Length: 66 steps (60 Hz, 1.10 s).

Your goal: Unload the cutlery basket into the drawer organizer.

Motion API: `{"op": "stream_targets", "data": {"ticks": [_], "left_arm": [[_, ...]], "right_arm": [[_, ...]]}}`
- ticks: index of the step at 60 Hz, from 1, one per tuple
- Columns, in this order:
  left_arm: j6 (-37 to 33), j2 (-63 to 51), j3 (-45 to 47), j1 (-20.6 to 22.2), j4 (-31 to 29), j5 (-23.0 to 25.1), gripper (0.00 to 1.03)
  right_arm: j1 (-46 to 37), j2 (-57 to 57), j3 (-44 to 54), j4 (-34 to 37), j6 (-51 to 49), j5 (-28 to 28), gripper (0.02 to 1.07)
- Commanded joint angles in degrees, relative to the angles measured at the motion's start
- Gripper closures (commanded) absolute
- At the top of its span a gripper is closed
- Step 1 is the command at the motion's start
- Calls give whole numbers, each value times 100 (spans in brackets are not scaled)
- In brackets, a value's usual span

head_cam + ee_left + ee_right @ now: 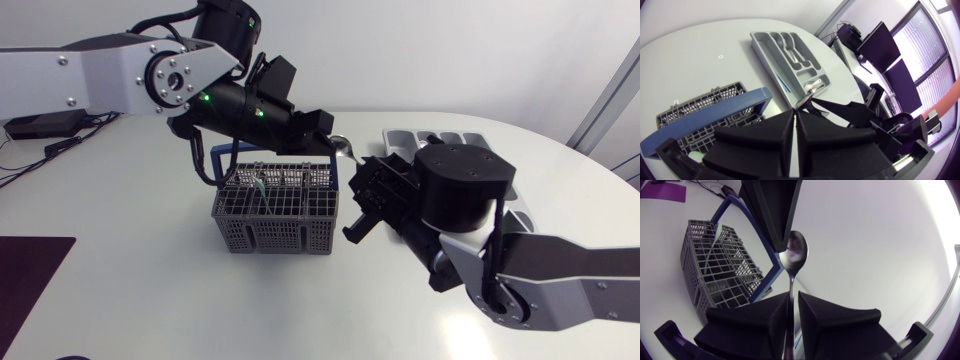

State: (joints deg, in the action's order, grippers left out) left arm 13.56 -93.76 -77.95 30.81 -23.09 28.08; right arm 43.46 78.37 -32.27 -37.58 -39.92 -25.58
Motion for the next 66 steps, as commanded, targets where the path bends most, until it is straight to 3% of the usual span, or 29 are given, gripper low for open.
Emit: {"op": "stream_targets", "data": {"ticks": [1, 18, 24, 32, 36, 51, 66], "left_arm": [[129, -55, 17, -22, -64, 110, 99], [129, 15, 35, -22, -73, 137, 97], [138, 77, 26, -57, -64, 137, 77], [138, 200, -53, -180, -73, 137, 38], [129, 270, -97, -277, -73, 137, 28], [15, 525, -62, -558, -46, 137, 24], [-794, 815, 43, -813, -143, 58, 24]], "right_arm": [[22, 73, -139, -109, -51, -105, 94], [22, -6, -51, -65, -77, -43, 96], [13, -129, 2, -47, -95, -17, 96], [-57, -331, 133, 41, -95, 97, 96], [-101, -419, 204, 84, -95, 159, 96], [-382, -911, 529, 366, -51, 528, 96], [-1050, -1816, 933, 946, -33, 1302, 96]]}}
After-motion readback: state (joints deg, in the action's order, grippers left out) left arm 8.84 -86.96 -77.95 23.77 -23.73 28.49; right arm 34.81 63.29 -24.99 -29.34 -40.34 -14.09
